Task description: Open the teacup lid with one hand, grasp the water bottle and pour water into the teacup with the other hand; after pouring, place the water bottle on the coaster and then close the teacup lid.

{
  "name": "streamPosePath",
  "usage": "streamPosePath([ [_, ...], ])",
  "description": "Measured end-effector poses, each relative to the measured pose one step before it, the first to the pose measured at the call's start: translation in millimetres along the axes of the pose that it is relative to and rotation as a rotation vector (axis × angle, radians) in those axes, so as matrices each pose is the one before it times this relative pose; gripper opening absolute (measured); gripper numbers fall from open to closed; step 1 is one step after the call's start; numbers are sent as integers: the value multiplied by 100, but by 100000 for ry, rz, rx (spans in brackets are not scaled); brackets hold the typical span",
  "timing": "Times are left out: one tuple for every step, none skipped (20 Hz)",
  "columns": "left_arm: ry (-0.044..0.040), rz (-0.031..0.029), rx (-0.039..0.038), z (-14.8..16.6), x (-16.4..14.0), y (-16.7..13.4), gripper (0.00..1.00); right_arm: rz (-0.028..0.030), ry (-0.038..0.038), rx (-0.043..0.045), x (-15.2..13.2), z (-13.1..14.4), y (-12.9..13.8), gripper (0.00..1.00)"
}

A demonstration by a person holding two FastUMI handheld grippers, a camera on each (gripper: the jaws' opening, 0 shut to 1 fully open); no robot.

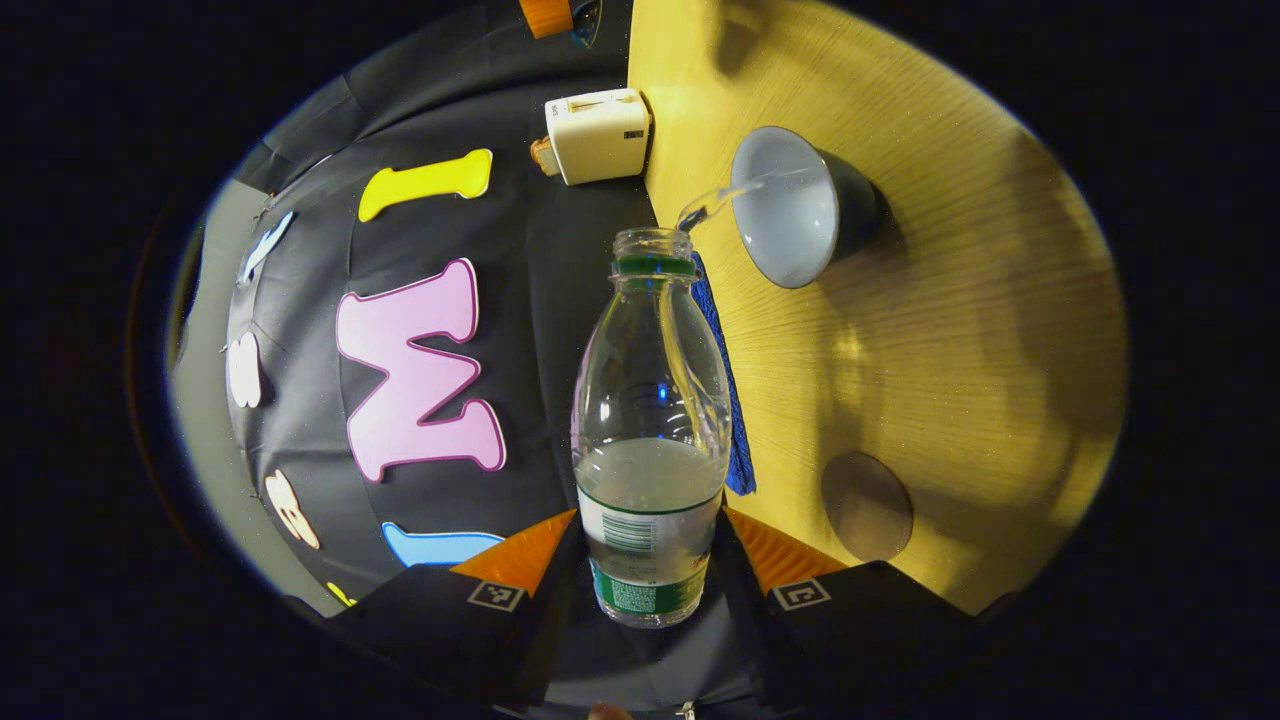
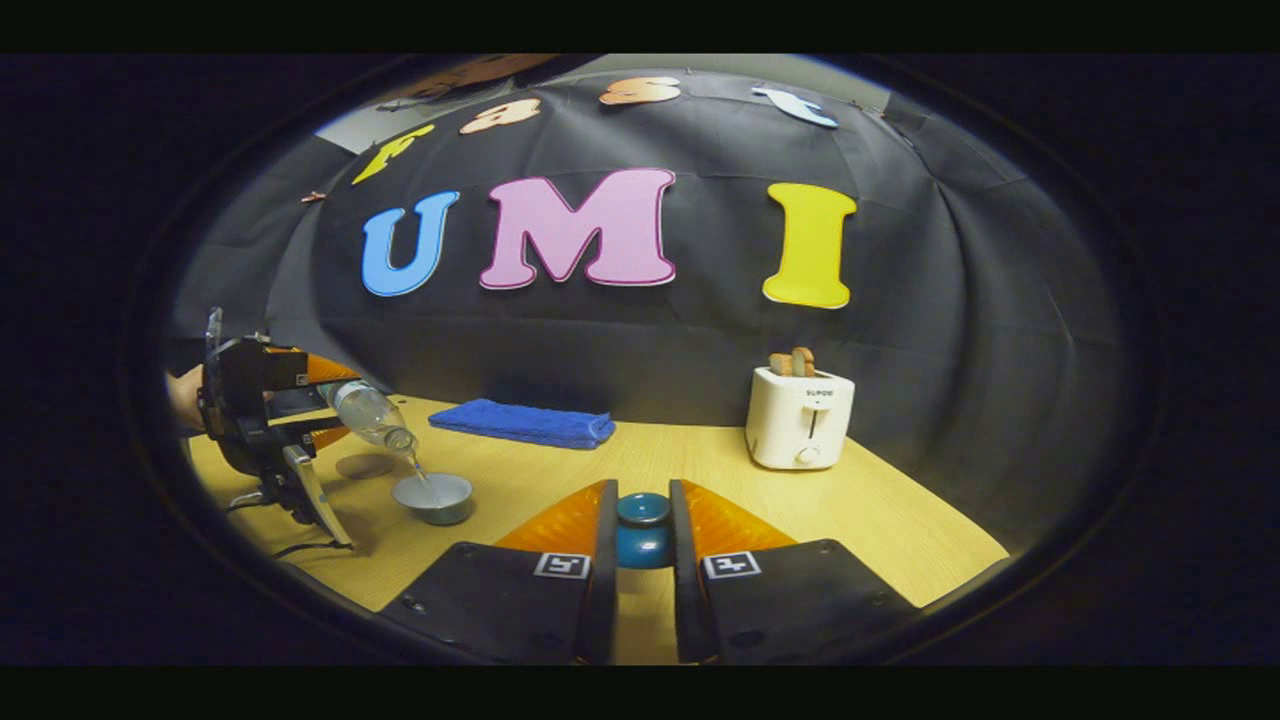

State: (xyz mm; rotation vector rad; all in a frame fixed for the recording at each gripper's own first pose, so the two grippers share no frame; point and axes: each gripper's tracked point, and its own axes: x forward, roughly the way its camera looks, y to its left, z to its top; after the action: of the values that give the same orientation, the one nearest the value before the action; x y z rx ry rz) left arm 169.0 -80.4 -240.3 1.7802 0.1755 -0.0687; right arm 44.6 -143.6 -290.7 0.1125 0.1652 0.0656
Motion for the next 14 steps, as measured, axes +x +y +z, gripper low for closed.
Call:
streamPosePath([
  [86, 10, 691, 18, -92, 128, 75, -499, 44, 657, 11, 57, 7, 22],
  [-80, 300, 676, 31, 61, 111, 75, -324, -302, 412, -41, 112, 28, 22],
  [-95, 280, 692, -88, 56, 132, 75, -376, -302, 84, -26, 71, -5, 27],
  [-165, 161, 536, 57, 134, -45, 75, -216, -202, 89, -65, 64, -2, 27],
  [-160, 103, 428, -72, 86, 71, 75, -193, -19, 28, 32, 54, -80, 27],
  [-156, 7, 434, -114, 104, -2, 75, -113, -92, -54, -38, 40, -28, 27],
  [-126, 59, 467, -1, -64, 98, 75, -335, -155, -165, -40, 107, -114, 27],
  [-174, 118, 496, 47, 128, 17, 75, -181, -281, -104, -20, 168, -128, 22],
  [-8, 99, 585, -49, 17, 19, 75, -381, -69, -78, 8, 76, -44, 22],
  [-97, 239, 405, 18, 86, 46, 75, -37, -158, 69, -26, 23, -26, 22],
  [-241, 417, 342, -37, 44, 123, 75, -310, 83, -94, 32, 41, -15, 22],
  [-381, 787, 793, 54, 72, 55, 75, 251, -124, -44, -5, 25, -8, 22],
  [-302, 782, 1139, -65, 53, 79, 74, -71, -56, -223, -19, -22, 96, 27],
  [-290, 487, 1082, 53, 141, 1, 75, 159, 59, -50, -42, 20, 21, 22],
])
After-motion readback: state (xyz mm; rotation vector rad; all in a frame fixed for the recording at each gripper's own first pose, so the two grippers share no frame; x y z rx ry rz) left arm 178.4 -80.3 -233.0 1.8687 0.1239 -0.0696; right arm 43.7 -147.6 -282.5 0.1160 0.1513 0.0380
